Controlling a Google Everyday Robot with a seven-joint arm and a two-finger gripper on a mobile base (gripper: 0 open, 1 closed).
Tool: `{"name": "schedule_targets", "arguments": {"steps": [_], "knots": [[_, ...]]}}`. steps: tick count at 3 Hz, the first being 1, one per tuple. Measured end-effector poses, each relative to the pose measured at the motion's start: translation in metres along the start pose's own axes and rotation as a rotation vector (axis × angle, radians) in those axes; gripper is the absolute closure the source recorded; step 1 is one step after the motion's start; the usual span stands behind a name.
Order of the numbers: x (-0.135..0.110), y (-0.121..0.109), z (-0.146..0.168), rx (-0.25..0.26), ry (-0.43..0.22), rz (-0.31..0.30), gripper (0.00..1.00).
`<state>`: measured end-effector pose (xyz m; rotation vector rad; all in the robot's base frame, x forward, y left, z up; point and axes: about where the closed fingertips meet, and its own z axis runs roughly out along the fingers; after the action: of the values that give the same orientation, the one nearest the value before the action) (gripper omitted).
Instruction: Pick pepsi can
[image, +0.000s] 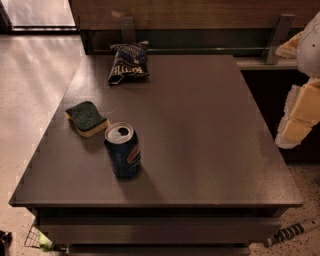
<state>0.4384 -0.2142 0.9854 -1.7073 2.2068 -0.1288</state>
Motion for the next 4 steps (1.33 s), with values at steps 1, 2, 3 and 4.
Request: {"name": "schedule_targets", "arguments": {"steps": [1, 2, 3, 4], "knots": [[0.000, 0.000, 0.000, 0.000, 0.000, 0.000, 0.00], [-0.003, 0.001, 0.000, 0.002, -0.018, -0.003, 0.00], [-0.009, 0.005, 0.013, -0.014, -0.105, -0.016, 0.00], [-0.026, 0.014, 0.043, -0.070, -0.287, -0.030, 0.00]]}}
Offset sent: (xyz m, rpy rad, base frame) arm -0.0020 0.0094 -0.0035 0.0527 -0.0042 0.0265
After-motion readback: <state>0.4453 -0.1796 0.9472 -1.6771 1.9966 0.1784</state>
